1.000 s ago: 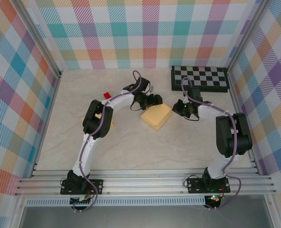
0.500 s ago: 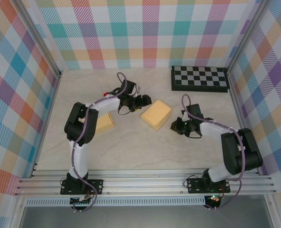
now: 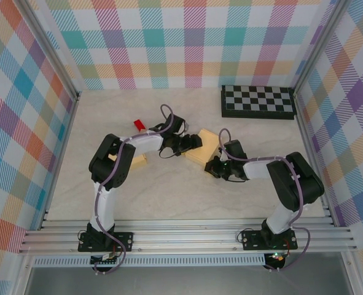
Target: Fold the paper box
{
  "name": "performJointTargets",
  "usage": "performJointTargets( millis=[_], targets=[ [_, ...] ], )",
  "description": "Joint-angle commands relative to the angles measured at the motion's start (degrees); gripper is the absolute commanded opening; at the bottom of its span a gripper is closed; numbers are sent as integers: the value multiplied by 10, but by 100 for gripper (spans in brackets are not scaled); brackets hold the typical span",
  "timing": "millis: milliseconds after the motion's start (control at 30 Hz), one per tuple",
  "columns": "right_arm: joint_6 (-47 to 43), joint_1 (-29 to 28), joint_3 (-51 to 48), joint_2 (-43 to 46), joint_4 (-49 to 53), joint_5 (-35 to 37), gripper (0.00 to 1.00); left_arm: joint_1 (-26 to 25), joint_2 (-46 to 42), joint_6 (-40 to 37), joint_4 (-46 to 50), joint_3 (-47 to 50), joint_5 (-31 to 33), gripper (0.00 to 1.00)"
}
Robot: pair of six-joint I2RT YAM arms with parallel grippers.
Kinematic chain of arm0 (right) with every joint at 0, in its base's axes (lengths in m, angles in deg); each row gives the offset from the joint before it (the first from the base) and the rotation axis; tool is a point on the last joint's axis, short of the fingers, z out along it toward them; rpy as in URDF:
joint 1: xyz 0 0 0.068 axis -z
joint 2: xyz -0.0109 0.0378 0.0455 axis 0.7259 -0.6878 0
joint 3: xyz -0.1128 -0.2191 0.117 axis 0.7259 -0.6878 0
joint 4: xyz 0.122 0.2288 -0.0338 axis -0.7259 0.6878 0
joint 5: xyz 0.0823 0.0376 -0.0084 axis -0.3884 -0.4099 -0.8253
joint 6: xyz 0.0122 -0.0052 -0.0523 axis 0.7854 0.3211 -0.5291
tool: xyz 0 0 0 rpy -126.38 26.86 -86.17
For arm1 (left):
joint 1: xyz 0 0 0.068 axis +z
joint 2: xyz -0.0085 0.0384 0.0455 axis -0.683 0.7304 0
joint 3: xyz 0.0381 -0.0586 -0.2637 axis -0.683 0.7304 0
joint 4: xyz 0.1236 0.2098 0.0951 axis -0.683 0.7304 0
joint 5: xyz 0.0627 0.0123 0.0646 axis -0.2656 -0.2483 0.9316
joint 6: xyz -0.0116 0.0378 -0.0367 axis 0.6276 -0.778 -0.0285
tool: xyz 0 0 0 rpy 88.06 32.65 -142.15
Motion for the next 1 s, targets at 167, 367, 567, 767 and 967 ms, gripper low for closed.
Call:
performJointTargets(
  millis=[167,367,567,767,967],
  targets=[
    [44,-3,30,-61,-167,-31,7,-57,1,79,-58,50,7,73],
    [-40,-3,33,43,33,17,8,-33,6,43,19,17,57,74],
    [-91,26,25,144,202,72,9,2,18,25,57,-6,64,74],
    [-95,58,30,134,197,64,9,7,15,22,64,-15,64,74],
    [-37,58,36,54,75,15,8,6,16,37,49,-2,55,73]
  ],
)
